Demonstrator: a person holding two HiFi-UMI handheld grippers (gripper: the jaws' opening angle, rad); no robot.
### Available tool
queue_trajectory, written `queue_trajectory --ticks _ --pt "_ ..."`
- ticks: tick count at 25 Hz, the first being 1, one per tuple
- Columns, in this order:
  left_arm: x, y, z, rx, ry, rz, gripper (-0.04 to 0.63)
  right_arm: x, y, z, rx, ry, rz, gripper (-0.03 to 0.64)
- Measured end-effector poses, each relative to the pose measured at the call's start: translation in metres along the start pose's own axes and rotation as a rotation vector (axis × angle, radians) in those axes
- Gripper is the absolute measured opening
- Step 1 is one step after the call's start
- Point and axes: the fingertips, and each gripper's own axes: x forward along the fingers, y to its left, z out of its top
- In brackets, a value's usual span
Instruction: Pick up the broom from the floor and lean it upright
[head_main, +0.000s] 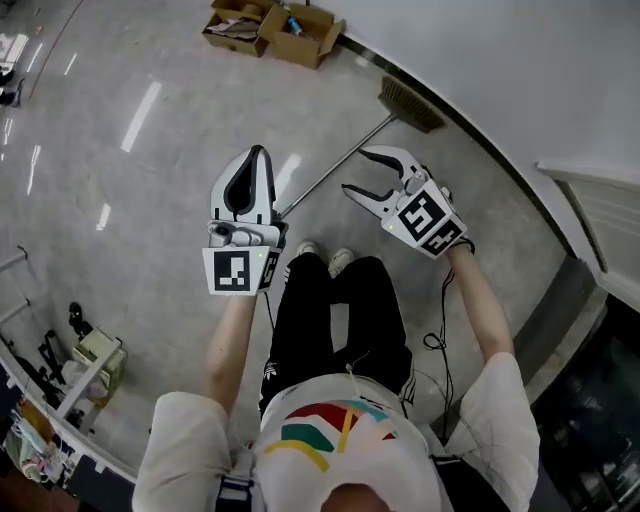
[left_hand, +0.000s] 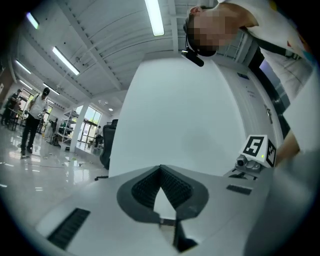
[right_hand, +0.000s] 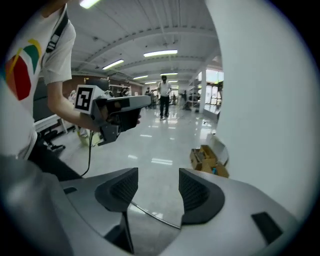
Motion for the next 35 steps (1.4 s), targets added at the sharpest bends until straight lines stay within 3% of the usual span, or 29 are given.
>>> queue_trajectory --ticks 5,9,12,16,22,24,27,31,35 --pt "-0.024 0.087 -0.193 0.001 0.029 0.142 0.044 0.162 0.006 -0.158 -0.227 0.197 0.254 0.261" --pt "-0.042 0.138 -0.319 0.016 0.022 0.235 0.044 0.273 0.004 -0.284 -0.386 0.347 0.407 0.261" --pt "-0.056 0.162 -0.389 0.013 0.014 0.286 0.044 0.332 0.013 -0.364 -0.519 0.452 0.515 0.261" --pt "-0.075 0.181 -0.454 -0.001 0.022 0.337 0.044 0.38 0.031 -0.433 -0.71 0.554 0.653 0.259" --pt "-0.094 0.191 -0.502 -0.016 0.051 0.365 0.044 0.42 0.042 -0.495 -0.875 0.641 0.74 0.246" --pt "-0.098 0.191 -0.51 -0.024 0.062 0.368 0.044 0.428 0.042 -0.505 -0.904 0.649 0.73 0.156" --pt "-0.102 0.195 -0.519 -0.027 0.07 0.379 0.044 0.436 0.044 -0.512 -0.93 0.672 0.713 0.129" --pt "-0.098 0.195 -0.511 0.008 0.073 0.367 0.044 0.437 0.044 -0.507 -0.859 0.698 0.696 0.084" --pt "-0.093 0.225 -0.461 0.072 -0.004 0.427 0.044 0.433 0.026 -0.463 -0.718 0.604 0.566 0.086"
